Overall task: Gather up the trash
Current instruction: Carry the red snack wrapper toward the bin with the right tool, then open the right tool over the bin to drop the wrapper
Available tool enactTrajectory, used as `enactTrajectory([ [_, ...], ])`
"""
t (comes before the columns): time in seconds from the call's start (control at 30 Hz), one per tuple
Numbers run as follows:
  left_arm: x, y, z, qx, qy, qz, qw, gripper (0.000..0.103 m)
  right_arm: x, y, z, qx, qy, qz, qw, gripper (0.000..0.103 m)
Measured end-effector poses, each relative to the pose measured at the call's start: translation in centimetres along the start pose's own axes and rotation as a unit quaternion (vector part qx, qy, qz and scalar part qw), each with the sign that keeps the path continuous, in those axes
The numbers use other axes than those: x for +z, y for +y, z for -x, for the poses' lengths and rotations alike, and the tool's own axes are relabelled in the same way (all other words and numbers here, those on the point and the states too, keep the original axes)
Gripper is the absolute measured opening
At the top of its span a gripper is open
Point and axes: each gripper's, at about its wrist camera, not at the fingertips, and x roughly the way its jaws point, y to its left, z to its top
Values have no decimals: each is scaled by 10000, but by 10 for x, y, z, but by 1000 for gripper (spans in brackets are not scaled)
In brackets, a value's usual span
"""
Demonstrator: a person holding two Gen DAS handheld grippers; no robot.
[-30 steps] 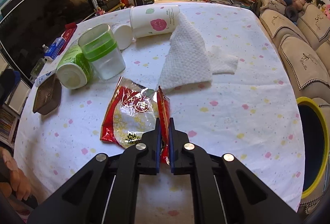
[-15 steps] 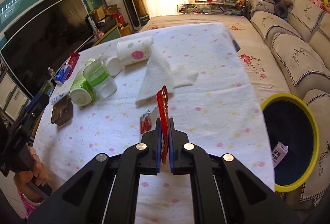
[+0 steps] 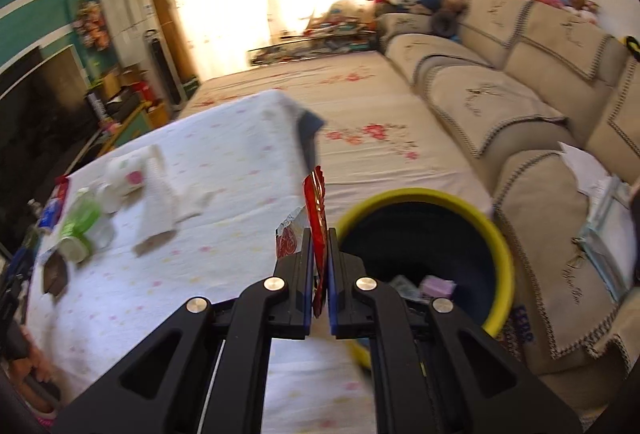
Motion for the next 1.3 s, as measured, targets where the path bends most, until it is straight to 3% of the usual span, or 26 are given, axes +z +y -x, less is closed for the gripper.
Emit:
enactTrajectory([
  [0.27,-1,-4,-4,37,47,-104,9999,83,-10,-59,-35,-746,263,-462,9958,8],
  [0.37,0,-6,-6,55,60,-140,9999,83,-14,-68,-45,-882,326,-567,9940,24],
  [0.43,0,-6,-6,60,68,-144,9999,83,-16,-70,-48,-965,315,-590,9931,41],
  [0.47,0,-6,-6,59,67,-143,9999,83,-17,-70,-49,-1013,286,-586,9927,44],
  [0.67,0,-5,-5,94,30,-147,9998,84,-17,-64,-49,-963,218,-529,9937,44],
  [0.87,1,4,1,404,44,-70,9992,84,-20,-59,-51,-708,230,-532,9958,45],
  [1.07,-6,26,1,713,347,24,9968,84,-21,-63,-48,-586,199,-586,9964,48],
  [1.3,-13,42,-20,572,966,271,9933,84,-25,-61,-54,-428,283,-610,9968,49],
])
